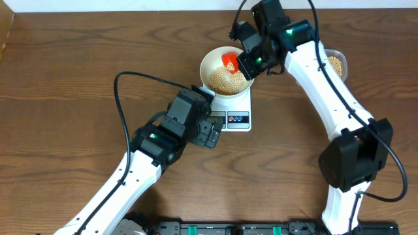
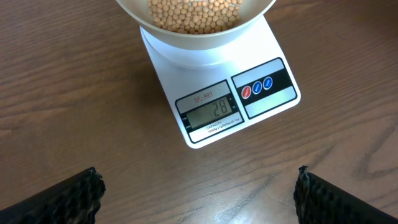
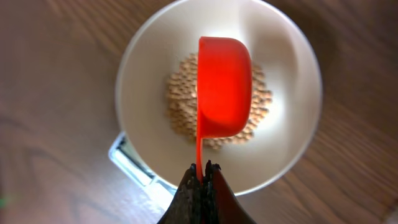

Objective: Scoop item into bowl and weigh 50g on scale

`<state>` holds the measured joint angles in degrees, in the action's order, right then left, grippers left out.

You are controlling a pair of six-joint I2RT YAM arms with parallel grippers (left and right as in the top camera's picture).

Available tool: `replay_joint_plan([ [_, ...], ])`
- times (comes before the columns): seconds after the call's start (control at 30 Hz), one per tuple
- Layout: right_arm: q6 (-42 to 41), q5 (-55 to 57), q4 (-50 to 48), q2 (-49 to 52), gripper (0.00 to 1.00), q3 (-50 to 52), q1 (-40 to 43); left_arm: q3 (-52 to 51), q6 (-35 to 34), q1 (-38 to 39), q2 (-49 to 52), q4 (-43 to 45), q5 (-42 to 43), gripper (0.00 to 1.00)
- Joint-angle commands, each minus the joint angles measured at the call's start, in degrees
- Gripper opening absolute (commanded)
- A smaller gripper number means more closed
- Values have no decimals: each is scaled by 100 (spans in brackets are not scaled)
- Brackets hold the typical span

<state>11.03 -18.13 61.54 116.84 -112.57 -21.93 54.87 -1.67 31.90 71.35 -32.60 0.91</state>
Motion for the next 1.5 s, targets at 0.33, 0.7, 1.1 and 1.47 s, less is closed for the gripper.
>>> replay_joint_plan([
  [0.33,-79,-2487,297,-170,1,-142,1204,-50,-11,-33,-9,2,-74,100],
  [0.7,219,-2594,446,-170,1,-140,1196,-50,-11,-33,-9,2,-74,100],
  [1.1,280,-2304,444,-170,1,-140,1091,-52,-11,-33,-9,2,-74,100],
  [1.47,278,-264,317,-170,1,-140,278,-52,-11,-33,-9,2,-72,100],
])
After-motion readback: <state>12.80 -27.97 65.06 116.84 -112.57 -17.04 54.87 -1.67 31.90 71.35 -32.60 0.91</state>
